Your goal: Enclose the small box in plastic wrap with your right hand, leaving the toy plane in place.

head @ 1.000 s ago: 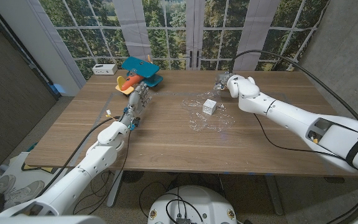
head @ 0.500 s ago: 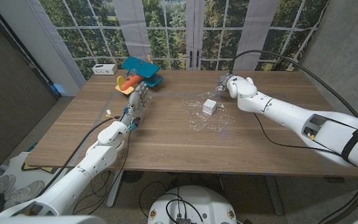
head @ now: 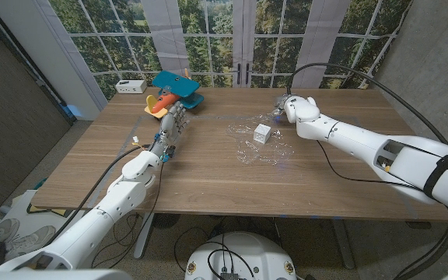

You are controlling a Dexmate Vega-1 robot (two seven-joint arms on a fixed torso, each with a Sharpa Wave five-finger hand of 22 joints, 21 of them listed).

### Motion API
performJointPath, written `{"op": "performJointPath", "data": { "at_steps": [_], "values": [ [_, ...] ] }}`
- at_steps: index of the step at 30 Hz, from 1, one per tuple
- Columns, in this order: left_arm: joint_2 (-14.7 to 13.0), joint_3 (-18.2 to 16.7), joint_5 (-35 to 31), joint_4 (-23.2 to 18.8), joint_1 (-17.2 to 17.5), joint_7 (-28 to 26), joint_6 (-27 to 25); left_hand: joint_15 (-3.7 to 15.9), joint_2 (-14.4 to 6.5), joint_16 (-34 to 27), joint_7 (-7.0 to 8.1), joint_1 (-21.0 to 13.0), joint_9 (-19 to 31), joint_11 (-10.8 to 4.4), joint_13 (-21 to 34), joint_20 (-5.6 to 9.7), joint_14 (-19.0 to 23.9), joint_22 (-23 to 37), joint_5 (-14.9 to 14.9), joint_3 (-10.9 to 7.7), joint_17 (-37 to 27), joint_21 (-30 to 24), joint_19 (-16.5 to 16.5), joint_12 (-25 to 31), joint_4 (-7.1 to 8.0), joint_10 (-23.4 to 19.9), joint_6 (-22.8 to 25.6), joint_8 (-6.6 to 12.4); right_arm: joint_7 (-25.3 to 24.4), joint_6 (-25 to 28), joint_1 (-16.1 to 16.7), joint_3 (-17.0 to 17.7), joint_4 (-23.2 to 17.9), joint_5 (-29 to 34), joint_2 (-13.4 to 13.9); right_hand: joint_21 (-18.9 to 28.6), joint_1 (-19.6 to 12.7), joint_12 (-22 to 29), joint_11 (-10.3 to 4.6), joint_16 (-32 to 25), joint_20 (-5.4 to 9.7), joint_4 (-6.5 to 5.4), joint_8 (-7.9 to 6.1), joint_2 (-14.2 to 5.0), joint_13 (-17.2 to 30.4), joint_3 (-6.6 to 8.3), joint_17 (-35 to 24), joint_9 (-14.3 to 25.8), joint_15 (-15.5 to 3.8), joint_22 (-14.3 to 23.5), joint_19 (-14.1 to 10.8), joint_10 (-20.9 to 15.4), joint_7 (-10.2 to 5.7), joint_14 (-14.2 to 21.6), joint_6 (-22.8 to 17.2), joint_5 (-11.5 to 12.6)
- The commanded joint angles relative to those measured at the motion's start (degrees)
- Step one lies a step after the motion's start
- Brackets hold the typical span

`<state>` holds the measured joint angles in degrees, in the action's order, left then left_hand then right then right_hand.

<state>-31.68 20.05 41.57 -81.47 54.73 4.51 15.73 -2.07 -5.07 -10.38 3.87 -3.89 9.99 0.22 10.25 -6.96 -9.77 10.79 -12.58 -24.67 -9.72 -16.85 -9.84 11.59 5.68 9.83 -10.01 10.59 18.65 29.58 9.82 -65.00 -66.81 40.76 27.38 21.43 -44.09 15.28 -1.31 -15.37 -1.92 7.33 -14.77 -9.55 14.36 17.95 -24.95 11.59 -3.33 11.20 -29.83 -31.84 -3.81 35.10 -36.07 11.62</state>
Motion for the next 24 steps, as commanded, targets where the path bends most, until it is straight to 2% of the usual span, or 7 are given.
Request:
{"op": "performJointPath", "data": {
  "at_steps": [1,8,10,11,14,22,24],
  "values": [
    [0.0,-0.1,0.2,0.2,0.0,0.2,-0.1,-0.36,-0.3,0.2,0.50,0.0,0.1,0.08,0.2,-0.19,-8.9,0.2,-0.1,0.22,-0.2,0.1,-2.6,-0.1,0.17,7.3,-4.8,-0.05,-1.4,-0.9,-0.1,-1.0,0.6,-0.4,-0.2,0.5,-2.8,0.9,-0.33,-1.1,0.49,0.96,-1.68,-0.38,0.0,1.12,-0.3,0.2,-4.67,0.0,-0.6,-3.1,0.81,1.6,-4.5,-0.3],
    [-0.3,-0.4,0.3,-0.3,0.6,-0.1,-0.1,-0.38,-0.3,0.1,0.49,0.0,0.1,0.06,0.2,-0.17,-8.7,0.2,-0.1,0.23,-0.2,0.1,-2.6,-0.1,0.18,7.3,-4.8,-0.05,-3.0,-2.0,0.0,-1.4,1.1,-0.3,-0.8,0.9,-5.6,2.3,-0.86,-2.9,1.16,1.57,-4.13,-0.60,0.5,2.01,-0.9,0.4,-5.65,0.0,-0.9,-7.6,1.11,4.1,-10.8,-0.4],
    [-0.4,-0.5,0.3,-0.5,0.8,-0.3,-0.1,-0.38,-0.3,0.1,0.50,0.0,0.1,0.06,0.2,-0.13,-8.7,0.2,-0.1,0.23,-0.2,0.1,-2.5,-0.1,0.18,7.2,-4.8,-0.05,-4.0,-2.3,0.2,-1.3,1.1,-0.3,-0.9,1.0,-6.8,2.8,-1.22,-3.5,1.49,1.75,-5.34,-0.76,0.8,2.36,-1.3,0.6,-6.00,0.0,-0.9,-9.0,1.44,4.8,-13.6,-0.5],
    [-0.4,-0.5,0.3,-0.6,0.8,-0.3,-0.1,-0.38,-0.3,0.1,0.50,0.0,0.1,0.06,0.2,-0.13,-8.7,0.2,-0.1,0.24,-0.2,0.1,-2.6,-0.1,0.18,7.2,-4.8,-0.06,-4.4,-2.5,0.2,-1.4,1.1,-0.1,-0.9,1.1,-8.5,3.4,-1.85,-4.0,1.85,2.20,-6.34,-0.87,1.1,2.98,-1.5,1.0,-6.15,0.1,-0.8,-10.4,1.68,5.6,-15.2,-0.5],
    [-0.5,-0.6,0.4,-0.8,1.1,-0.5,-0.2,-0.37,-0.3,0.0,0.50,0.0,0.1,0.09,0.2,-0.12,-8.7,0.2,-0.1,0.24,-0.2,0.2,-2.5,-0.1,0.19,7.3,-4.8,-0.07,-5.9,-2.9,0.7,-1.2,0.4,-0.1,-0.7,1.3,-10.6,4.0,-2.06,-4.7,1.85,2.59,-7.96,-0.47,1.6,3.32,-2.0,1.7,-6.68,0.1,-0.9,-11.8,2.63,6.3,-17.5,-0.6],
    [-0.6,-0.5,0.4,-0.3,0.6,0.0,-0.3,-0.36,-0.3,0.1,0.50,0.0,0.1,0.11,0.2,-0.09,-8.7,0.2,-0.1,0.26,-0.2,0.3,-2.5,-0.1,0.20,7.3,-4.8,-0.07,-9.2,-2.6,3.6,1.9,-5.6,-1.0,2.2,1.5,-11.5,4.5,-2.16,-5.2,1.97,2.16,-8.96,-0.57,2.0,3.41,-2.4,2.3,-6.93,0.1,-0.9,-12.8,3.01,7.1,-18.3,-0.7],
    [-0.4,-0.3,0.4,0.2,0.1,0.4,-0.3,-0.38,-0.3,0.0,0.50,0.0,0.1,0.10,0.2,-0.08,-8.6,0.2,-0.2,0.26,-0.2,0.3,-2.5,-0.1,0.20,7.3,-4.9,-0.07,-9.7,-1.8,4.9,3.0,-8.5,-1.1,3.6,1.5,-11.6,4.5,-2.12,-5.2,1.95,2.09,-9.10,-0.57,2.1,3.50,-2.3,2.4,-7.00,0.2,-1.0,-12.9,3.07,7.3,-18.3,-0.7]
  ]
}}
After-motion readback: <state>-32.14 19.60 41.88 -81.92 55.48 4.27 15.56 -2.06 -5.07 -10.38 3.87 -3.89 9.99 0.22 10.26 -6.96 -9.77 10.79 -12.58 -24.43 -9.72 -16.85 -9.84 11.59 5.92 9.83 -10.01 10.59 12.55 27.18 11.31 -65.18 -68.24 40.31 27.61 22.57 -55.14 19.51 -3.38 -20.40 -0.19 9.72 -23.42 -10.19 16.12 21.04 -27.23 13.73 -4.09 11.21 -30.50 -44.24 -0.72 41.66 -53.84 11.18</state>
